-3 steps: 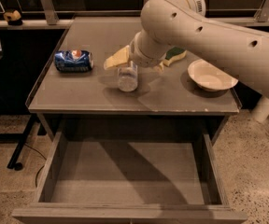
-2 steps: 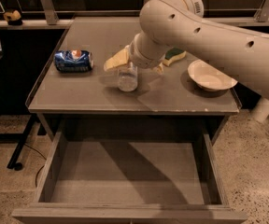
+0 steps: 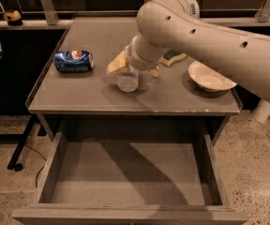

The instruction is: Place blue plastic bottle into top drawer

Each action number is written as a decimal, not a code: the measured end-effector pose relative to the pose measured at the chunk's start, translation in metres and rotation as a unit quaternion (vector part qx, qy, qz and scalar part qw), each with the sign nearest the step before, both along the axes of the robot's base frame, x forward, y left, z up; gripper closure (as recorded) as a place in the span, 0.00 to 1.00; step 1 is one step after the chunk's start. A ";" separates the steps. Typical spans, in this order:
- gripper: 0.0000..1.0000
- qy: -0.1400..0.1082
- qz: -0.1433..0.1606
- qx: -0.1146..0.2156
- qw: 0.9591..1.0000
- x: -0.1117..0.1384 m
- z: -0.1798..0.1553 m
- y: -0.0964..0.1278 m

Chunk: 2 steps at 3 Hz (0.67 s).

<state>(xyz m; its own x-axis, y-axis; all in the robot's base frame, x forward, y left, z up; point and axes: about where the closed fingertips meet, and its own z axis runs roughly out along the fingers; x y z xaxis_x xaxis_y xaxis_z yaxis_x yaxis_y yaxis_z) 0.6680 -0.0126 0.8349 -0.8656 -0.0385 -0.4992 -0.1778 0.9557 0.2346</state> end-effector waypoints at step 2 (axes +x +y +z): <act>0.65 0.000 0.000 0.000 1.000 0.000 0.000 0.000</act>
Offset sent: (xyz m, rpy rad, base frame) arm 0.0000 0.0000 0.0000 0.0000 0.0000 0.0000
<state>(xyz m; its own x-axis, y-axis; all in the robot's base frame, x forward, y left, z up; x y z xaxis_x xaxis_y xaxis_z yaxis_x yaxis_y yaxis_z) 0.6680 -0.0126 0.8349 -0.8656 -0.0386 -0.4992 -0.1778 0.9557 0.2345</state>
